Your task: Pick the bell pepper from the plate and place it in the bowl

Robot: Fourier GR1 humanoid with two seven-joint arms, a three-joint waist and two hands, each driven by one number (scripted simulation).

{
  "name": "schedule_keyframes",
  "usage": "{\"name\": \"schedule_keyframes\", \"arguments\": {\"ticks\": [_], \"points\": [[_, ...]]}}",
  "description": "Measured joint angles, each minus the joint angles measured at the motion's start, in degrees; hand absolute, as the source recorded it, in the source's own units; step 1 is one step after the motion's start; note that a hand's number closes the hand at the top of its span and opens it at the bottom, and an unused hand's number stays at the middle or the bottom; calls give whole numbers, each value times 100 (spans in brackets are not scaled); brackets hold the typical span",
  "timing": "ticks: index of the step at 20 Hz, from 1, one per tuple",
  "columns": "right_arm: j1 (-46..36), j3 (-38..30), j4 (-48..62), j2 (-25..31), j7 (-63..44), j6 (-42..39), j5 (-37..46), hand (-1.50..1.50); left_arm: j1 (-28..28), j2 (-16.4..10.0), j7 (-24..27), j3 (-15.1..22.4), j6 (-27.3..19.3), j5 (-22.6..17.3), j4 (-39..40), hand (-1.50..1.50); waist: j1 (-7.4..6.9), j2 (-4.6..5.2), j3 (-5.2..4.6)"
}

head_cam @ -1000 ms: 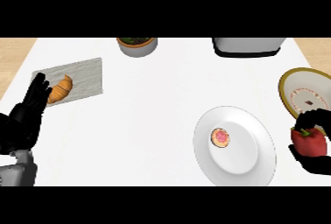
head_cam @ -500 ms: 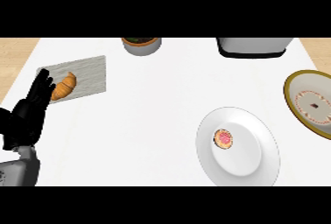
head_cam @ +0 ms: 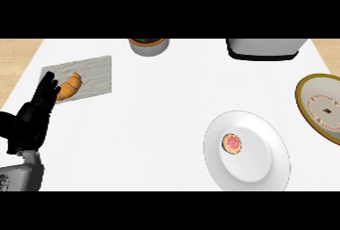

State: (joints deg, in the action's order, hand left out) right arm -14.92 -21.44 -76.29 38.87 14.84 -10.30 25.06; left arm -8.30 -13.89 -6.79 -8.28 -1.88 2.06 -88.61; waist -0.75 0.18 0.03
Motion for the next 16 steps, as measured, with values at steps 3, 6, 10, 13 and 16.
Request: {"name": "schedule_keyframes", "arguments": {"ticks": [3,6,10,13,16], "points": [[-549,7,1185,122,563,186,152,150,-89,-20,-33,-21,58,-38,29,0,-38,13,3],[-1151,92,2270,185,1027,454,392,150,-196,67,58,29,-9,47,185,0,-63,27,6],[-1705,72,3586,284,1697,852,630,150,-274,69,-128,55,-31,75,44,0,-104,38,11],[-1771,378,4101,447,1349,1010,1169,150,-260,113,-89,97,-12,69,33,0,-187,72,9],[-1981,415,4820,534,1276,917,1329,-150,-327,83,-110,85,46,33,59,0,-231,96,18]]}}
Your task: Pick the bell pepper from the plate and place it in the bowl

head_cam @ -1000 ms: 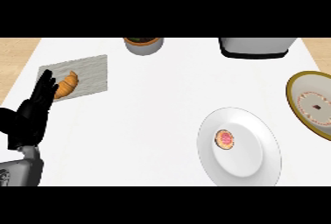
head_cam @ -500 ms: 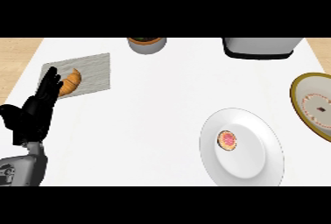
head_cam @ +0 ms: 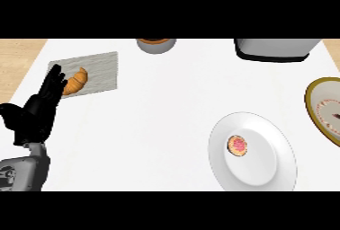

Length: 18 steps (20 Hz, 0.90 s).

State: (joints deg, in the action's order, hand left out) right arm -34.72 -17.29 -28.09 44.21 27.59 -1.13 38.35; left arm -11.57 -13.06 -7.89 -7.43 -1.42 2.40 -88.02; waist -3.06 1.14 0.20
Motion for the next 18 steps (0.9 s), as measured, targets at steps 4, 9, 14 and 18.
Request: {"name": "schedule_keyframes", "arguments": {"ticks": [4,9,14,18], "points": [[-242,70,706,110,391,-246,137,-150,-47,15,7,3,-44,44,17,0,-23,15,10],[-476,-420,1246,181,980,-887,-384,-150,10,-32,31,-50,35,-25,-8,0,-7,11,20],[-716,-1375,1683,352,1185,-1761,-1381,-150,104,-17,65,-74,10,-16,-8,0,69,-8,25],[-683,-1894,2003,810,1048,-2467,-1903,-150,96,19,57,-71,-17,-18,-23,0,101,9,29]]}}
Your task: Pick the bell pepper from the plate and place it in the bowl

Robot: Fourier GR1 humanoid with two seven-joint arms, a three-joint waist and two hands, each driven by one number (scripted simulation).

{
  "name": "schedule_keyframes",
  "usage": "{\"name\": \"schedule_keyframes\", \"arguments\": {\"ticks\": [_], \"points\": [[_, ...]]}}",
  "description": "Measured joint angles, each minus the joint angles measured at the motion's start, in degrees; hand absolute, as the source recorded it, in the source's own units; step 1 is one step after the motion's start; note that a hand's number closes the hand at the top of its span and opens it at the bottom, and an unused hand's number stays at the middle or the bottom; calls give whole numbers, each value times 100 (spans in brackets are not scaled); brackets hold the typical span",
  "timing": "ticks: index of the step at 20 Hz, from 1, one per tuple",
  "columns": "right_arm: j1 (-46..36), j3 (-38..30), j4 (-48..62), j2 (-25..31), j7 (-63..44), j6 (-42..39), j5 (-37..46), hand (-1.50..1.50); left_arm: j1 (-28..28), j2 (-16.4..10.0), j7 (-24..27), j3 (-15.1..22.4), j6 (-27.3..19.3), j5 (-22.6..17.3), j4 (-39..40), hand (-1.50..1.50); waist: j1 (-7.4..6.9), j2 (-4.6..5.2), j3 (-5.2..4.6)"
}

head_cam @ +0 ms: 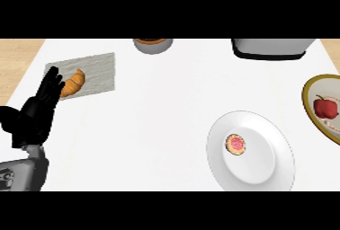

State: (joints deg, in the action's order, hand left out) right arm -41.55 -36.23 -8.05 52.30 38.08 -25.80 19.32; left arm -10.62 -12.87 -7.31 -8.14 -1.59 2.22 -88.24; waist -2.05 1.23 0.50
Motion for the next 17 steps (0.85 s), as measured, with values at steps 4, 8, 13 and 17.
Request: {"name": "schedule_keyframes", "arguments": {"ticks": [4,8,13,17], "points": [[258,-215,150,395,-226,-390,-220,-150,-36,-47,-33,-41,13,-17,-29,0,5,20,12],[561,-343,179,672,-378,-673,-365,-150,4,-26,-71,-52,-9,-29,-83,0,30,20,27],[818,-513,178,837,-624,-1080,-584,-150,84,-49,-36,-98,21,-63,-64,0,92,3,44],[919,-657,83,928,-819,-1330,-781,-150,143,-32,-8,-99,1,-52,-102,0,124,-15,53]]}}
